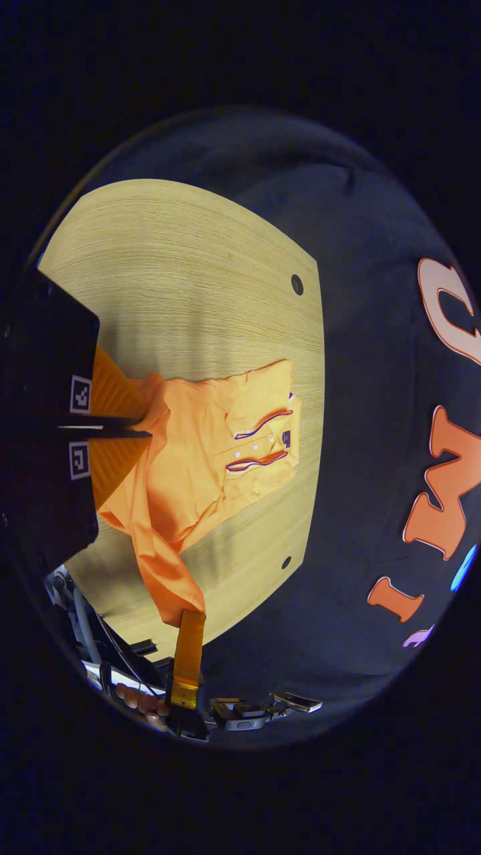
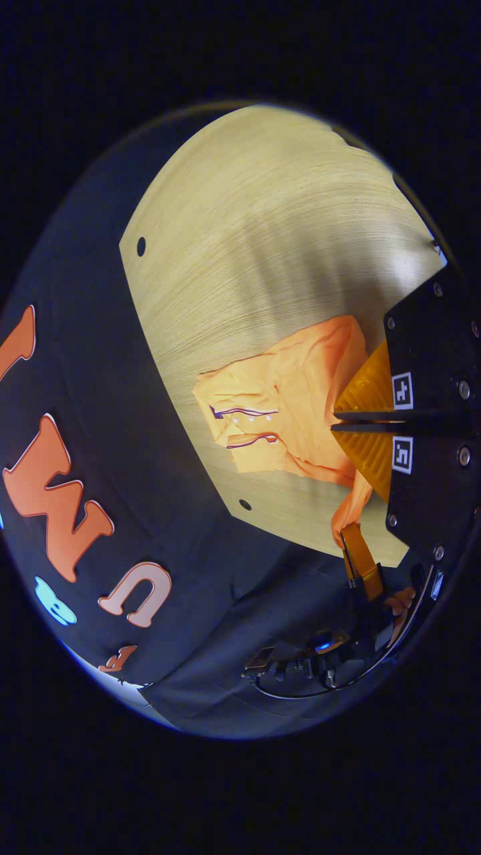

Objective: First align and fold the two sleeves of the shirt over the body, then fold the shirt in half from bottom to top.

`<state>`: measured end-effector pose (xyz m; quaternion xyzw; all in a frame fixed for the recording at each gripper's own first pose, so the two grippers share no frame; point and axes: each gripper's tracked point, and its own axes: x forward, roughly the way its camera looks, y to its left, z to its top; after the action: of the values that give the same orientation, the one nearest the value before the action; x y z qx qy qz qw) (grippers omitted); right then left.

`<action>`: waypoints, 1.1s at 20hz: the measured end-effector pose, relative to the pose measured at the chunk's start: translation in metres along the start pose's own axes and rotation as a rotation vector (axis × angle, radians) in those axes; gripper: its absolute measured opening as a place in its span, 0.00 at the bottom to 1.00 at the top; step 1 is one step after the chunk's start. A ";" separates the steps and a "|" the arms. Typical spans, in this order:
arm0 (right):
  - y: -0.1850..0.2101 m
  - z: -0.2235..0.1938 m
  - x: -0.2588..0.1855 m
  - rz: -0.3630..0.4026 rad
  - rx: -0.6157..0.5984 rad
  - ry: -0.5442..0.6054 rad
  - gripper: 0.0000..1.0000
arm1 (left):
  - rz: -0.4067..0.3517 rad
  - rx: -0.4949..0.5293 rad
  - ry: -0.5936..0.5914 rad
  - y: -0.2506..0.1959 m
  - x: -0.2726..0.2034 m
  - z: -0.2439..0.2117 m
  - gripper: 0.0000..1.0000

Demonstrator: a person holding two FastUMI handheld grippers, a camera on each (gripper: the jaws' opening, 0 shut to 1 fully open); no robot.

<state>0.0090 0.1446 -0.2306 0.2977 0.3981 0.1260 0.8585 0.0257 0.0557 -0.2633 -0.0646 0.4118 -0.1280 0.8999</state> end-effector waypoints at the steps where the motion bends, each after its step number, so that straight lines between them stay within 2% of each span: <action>1: 0.002 0.010 0.004 -0.006 -0.002 -0.014 0.01 | -0.004 0.005 -0.009 0.002 0.005 0.011 0.01; 5: 0.003 0.048 0.018 -0.049 -0.011 -0.063 0.00 | -0.028 0.023 -0.043 0.015 0.026 0.058 0.01; 12: 0.005 0.094 0.055 -0.134 -0.019 -0.109 0.01 | -0.051 0.032 -0.054 0.047 0.063 0.112 0.01; 16: 0.000 0.109 0.072 -0.153 -0.019 -0.112 0.01 | -0.032 0.003 -0.055 0.063 0.077 0.132 0.01; 22: -0.012 0.135 0.114 -0.151 -0.058 -0.083 0.00 | 0.051 -0.008 -0.074 0.076 0.104 0.158 0.01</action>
<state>0.1859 0.1317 -0.2388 0.2466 0.3795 0.0600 0.8897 0.2246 0.1011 -0.2525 -0.0621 0.3804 -0.1009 0.9172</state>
